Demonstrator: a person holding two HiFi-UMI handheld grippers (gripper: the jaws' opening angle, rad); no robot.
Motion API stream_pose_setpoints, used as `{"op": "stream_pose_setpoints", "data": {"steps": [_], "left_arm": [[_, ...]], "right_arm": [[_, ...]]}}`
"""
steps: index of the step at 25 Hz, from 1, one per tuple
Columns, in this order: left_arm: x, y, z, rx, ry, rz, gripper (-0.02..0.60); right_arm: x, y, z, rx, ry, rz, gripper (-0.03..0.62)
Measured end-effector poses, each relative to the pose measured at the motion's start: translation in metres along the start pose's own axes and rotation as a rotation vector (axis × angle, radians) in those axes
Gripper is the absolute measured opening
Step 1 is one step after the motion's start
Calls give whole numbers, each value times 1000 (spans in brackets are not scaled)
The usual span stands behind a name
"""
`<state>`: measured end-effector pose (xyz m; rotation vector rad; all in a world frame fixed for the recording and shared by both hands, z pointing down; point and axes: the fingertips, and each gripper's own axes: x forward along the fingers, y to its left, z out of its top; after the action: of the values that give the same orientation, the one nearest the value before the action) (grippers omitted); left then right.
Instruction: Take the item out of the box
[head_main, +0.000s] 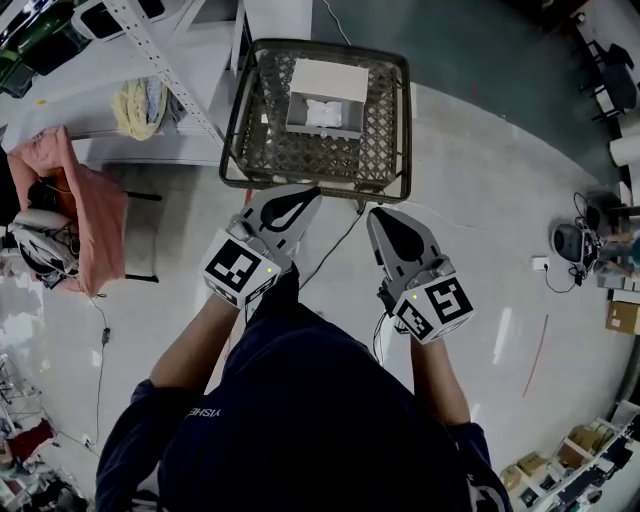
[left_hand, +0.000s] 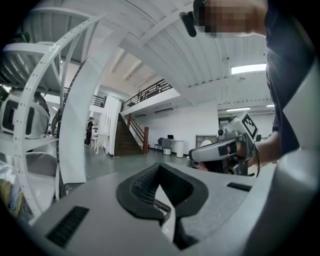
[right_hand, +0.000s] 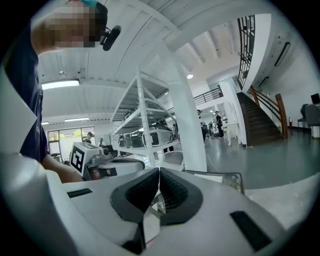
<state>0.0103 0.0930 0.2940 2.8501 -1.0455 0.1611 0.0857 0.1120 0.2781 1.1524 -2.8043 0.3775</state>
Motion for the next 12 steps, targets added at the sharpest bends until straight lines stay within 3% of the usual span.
{"op": "stream_pose_setpoints", "data": {"steps": [12], "left_arm": [[86,180,-41,15,122,-61,6]], "right_arm": [[162,-93,4,78,102,-95,25]]}}
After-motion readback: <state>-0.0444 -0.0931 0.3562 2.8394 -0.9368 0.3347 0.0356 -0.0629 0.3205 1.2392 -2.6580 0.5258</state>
